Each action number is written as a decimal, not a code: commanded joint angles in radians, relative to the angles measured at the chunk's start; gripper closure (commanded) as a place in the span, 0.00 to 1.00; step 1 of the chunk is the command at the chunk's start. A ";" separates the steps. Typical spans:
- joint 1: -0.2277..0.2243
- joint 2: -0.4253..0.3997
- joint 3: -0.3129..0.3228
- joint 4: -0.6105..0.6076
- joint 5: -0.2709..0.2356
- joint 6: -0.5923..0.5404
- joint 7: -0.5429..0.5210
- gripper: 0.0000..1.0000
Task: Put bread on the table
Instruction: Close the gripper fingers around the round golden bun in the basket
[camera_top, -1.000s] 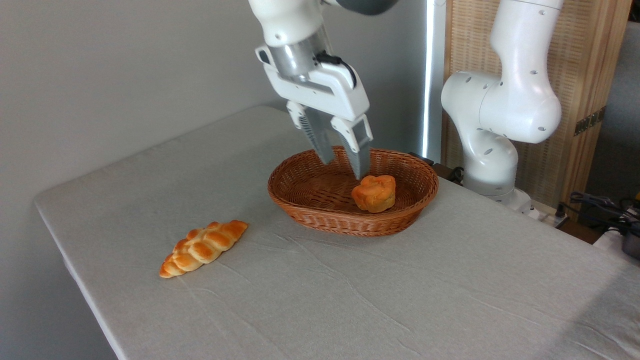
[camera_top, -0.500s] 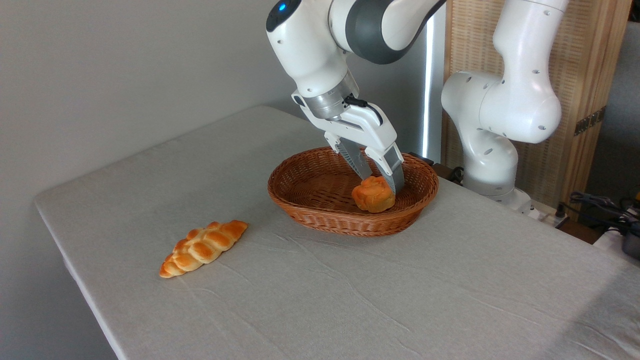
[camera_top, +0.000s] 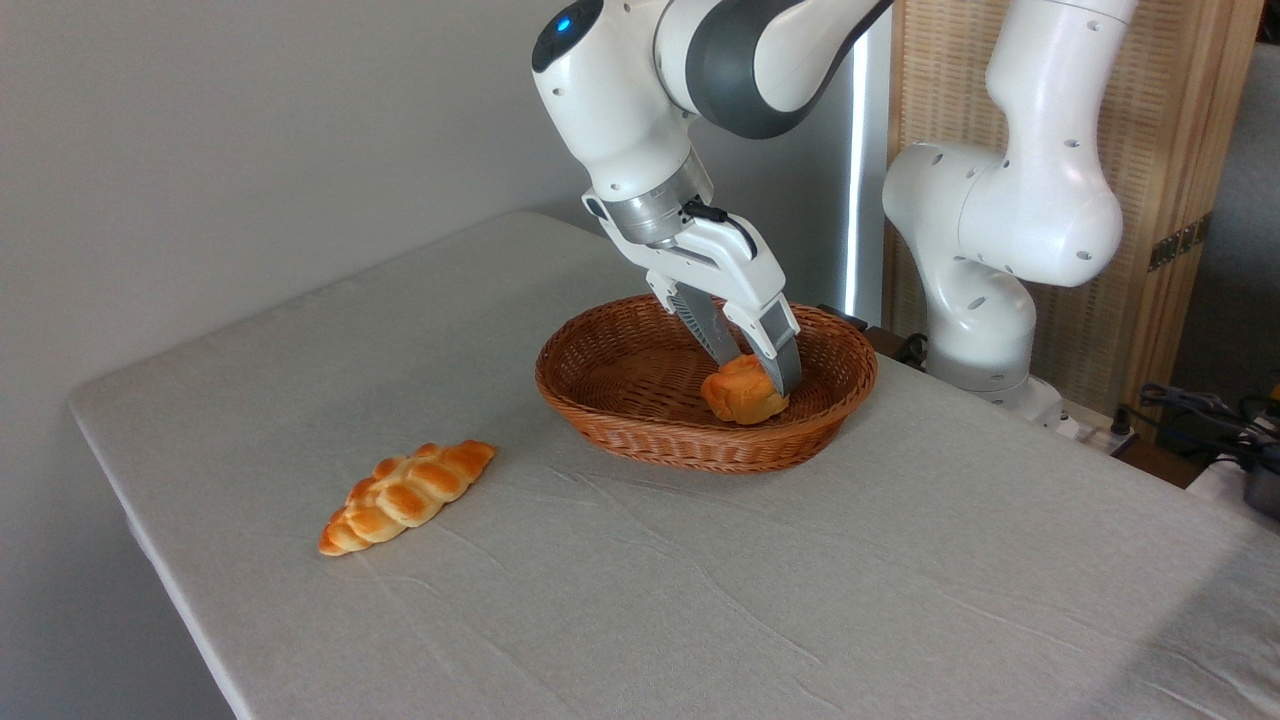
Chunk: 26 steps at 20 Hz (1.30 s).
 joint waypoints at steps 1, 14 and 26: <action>-0.003 -0.007 0.002 -0.037 -0.009 0.052 0.000 0.00; 0.003 -0.015 0.012 0.015 -0.014 0.034 -0.003 0.00; -0.011 0.008 0.011 0.044 -0.028 0.046 -0.005 0.00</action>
